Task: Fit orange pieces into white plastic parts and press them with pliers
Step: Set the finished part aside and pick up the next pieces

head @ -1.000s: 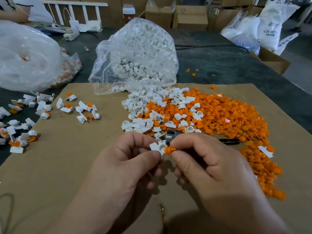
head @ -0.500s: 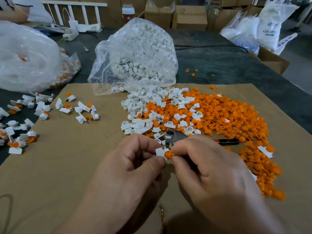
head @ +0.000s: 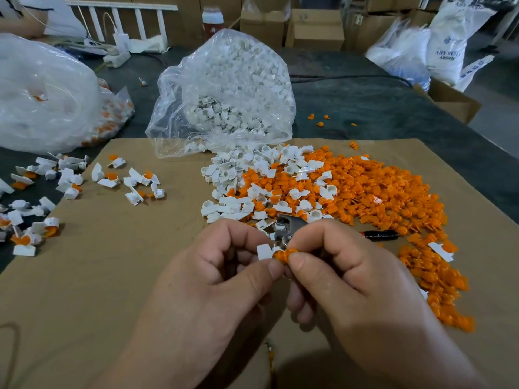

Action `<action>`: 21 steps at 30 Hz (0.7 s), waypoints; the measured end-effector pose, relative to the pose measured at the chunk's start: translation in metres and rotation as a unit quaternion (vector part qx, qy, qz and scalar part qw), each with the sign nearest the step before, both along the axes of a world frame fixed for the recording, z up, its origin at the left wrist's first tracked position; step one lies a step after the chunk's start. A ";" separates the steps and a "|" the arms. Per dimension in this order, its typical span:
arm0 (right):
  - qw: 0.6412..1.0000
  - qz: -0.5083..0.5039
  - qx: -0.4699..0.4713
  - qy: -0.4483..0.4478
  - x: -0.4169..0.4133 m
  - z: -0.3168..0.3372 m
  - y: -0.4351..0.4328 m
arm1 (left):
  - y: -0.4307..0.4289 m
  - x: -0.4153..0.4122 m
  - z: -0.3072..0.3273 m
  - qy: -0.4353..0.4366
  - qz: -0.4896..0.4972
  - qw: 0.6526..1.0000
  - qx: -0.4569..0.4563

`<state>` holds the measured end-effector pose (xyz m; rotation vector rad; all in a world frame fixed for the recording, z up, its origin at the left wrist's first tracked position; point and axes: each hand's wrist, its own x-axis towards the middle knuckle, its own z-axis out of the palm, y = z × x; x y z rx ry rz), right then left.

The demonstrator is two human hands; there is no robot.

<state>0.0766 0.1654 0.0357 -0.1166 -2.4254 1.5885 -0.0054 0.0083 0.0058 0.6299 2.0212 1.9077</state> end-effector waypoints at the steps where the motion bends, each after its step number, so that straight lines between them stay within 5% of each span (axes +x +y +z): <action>1: 1.000 0.004 -0.012 -0.002 0.000 -0.001 0.001 | 0.000 0.000 0.000 -0.003 0.000 1.000 0.009; 8: 0.997 0.019 -0.067 -0.015 -0.003 -0.001 0.002 | 0.003 -0.001 0.006 -0.056 -0.026 0.997 0.057; 18: 0.999 0.014 -0.026 0.016 -0.001 -0.006 0.004 | 0.008 0.003 0.017 -0.162 -0.051 0.980 0.101; 21: 0.972 0.031 -0.234 -0.007 -0.006 -0.006 0.005 | 0.010 0.004 0.019 -0.172 -0.038 0.978 0.113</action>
